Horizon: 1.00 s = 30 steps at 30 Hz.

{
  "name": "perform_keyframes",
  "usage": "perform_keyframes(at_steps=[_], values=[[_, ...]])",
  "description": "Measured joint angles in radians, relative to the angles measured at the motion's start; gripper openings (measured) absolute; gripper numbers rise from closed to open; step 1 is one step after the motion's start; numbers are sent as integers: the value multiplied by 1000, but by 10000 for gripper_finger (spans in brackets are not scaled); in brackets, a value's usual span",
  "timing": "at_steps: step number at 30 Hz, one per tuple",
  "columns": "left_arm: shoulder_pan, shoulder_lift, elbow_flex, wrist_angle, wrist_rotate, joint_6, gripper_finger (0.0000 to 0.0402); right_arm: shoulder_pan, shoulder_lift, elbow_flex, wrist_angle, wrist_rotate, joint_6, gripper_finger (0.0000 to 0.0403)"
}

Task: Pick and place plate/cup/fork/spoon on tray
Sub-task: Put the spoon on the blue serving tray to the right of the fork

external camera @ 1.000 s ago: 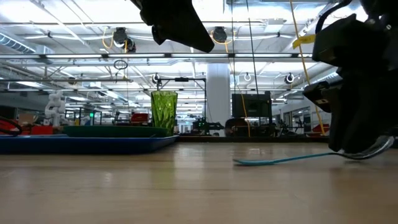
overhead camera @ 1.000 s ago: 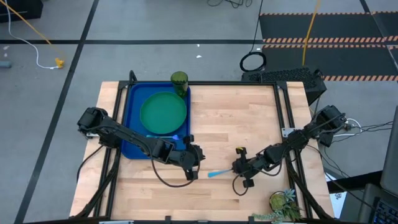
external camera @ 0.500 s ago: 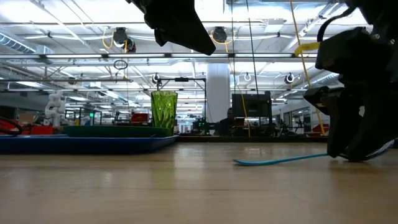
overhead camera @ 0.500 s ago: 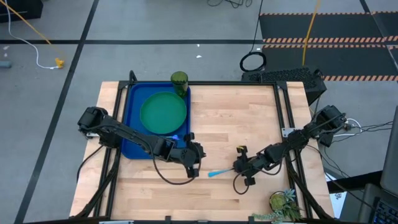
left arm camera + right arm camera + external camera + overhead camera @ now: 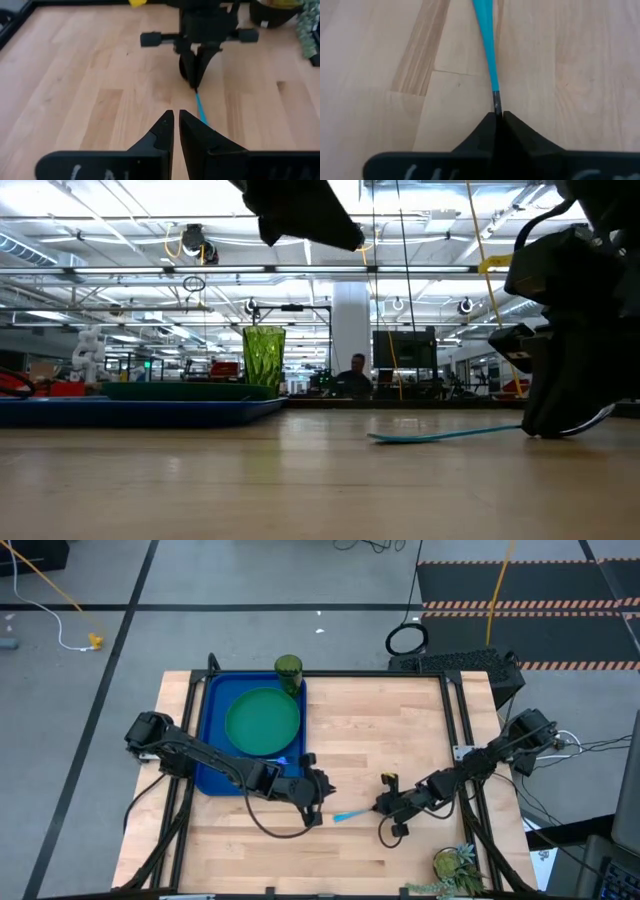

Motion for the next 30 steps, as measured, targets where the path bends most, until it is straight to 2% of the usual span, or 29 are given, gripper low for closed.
perform_keyframes(at_steps=[5, 15, 20, 26, 30], values=[[0, -1, 0, 17, 23, 22, 41, -16, -3, 16, 6, 18, -9, 3], [5, 81, -1, 118, 32, 74, 122, -84, -5, 29, 85, 45, 20, 1], [33, 111, -1, 107, 36, 73, 129, -106, -5, 31, 113, 63, 20, 1], [57, 141, 0, 135, 99, 47, 133, -128, -5, 31, 123, 119, -6, 0], [68, 189, 0, 194, 104, 66, 160, -143, -5, 31, 152, 118, -57, 0]])
